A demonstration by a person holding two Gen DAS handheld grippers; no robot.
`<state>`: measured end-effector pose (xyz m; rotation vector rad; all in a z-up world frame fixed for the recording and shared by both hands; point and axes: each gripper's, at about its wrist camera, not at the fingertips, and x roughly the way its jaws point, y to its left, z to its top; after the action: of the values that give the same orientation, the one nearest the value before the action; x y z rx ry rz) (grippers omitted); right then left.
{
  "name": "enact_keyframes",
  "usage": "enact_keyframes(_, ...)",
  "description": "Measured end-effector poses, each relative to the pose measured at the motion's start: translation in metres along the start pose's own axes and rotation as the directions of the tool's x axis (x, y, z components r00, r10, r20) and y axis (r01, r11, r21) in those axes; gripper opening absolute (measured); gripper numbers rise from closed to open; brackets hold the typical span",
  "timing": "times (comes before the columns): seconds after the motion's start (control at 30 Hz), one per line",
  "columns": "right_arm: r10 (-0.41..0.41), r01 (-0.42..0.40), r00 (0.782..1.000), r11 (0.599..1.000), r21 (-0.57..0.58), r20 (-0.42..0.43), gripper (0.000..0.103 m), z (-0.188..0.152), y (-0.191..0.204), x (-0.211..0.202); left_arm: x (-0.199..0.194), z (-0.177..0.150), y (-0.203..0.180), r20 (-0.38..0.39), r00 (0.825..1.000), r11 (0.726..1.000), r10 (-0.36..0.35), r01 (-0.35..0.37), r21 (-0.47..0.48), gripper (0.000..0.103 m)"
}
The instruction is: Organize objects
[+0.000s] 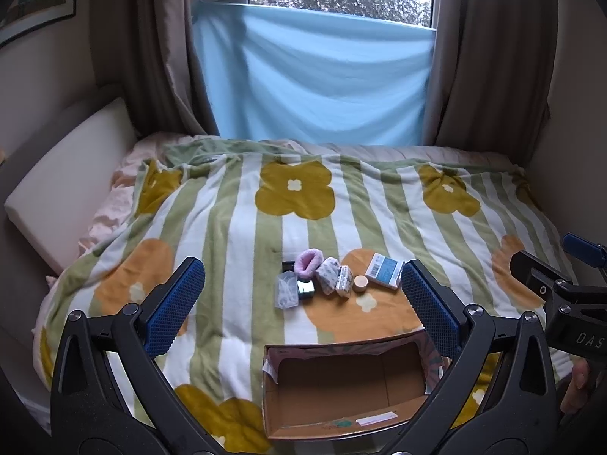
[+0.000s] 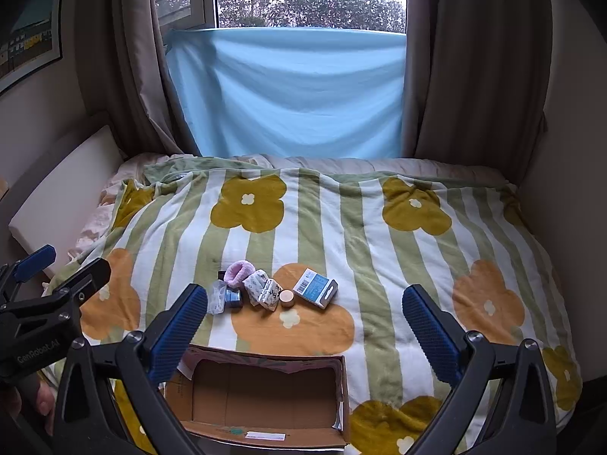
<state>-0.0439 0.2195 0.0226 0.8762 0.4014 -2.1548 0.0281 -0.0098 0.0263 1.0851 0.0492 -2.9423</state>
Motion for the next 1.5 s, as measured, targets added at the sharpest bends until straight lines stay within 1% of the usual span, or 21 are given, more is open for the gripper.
enact_keyframes(0.47, 0.013, -0.013, 1.000, 1.000, 0.001, 0.001, 0.102, -0.001, 0.004, -0.001, 0.003, -0.003, 0.001, -0.011, 1.000, 1.000, -0.001, 0.001, -0.003, 0.103)
enact_keyframes(0.73, 0.014, -0.014, 1.000, 1.000, -0.001, 0.001, 0.102, -0.003, 0.003, 0.001, 0.011, -0.006, 0.000, -0.026, 1.000, 1.000, -0.007, 0.007, -0.008, 0.103)
enact_keyframes(0.87, 0.027, -0.027, 1.000, 1.000, 0.006, 0.004, 0.102, -0.003, 0.004, 0.002, 0.016, -0.007, -0.002, -0.035, 0.999, 1.000, 0.009, -0.009, -0.001, 0.103)
enact_keyframes(1.1, 0.053, -0.053, 0.999, 0.999, 0.012, 0.008, 0.102, -0.006, 0.003, 0.009, 0.021, -0.005, 0.001, -0.044, 0.999, 1.000, 0.005, -0.005, -0.007, 0.103)
enact_keyframes(1.2, 0.060, -0.061, 0.998, 0.998, 0.014, 0.025, 0.102, -0.005, -0.002, 0.009, 0.023, 0.000, 0.006, -0.030, 0.999, 1.000, 0.018, -0.018, -0.001, 0.103)
enact_keyframes(1.3, 0.087, -0.088, 0.995, 0.996, 0.023, 0.049, 0.102, 0.000, -0.009, 0.010, 0.028, 0.007, 0.014, -0.029, 0.999, 1.000, 0.022, -0.021, 0.011, 0.103)
enact_keyframes(1.37, 0.090, -0.091, 0.995, 0.996, 0.013, 0.052, 0.102, 0.004, -0.013, 0.014, 0.033, 0.012, 0.020, -0.037, 0.999, 1.000, 0.003, -0.003, 0.019, 0.103)
enact_keyframes(1.4, 0.091, -0.091, 0.995, 0.996, 0.001, 0.049, 0.102, 0.006, -0.013, 0.017, 0.038, 0.014, 0.024, -0.049, 0.999, 0.999, -0.016, 0.017, 0.027, 0.103)
enact_keyframes(1.5, 0.092, -0.090, 0.995, 0.995, -0.043, 0.035, 0.102, 0.012, -0.014, 0.030, 0.057, 0.017, 0.034, -0.113, 0.991, 0.995, -0.072, 0.080, 0.064, 0.103)
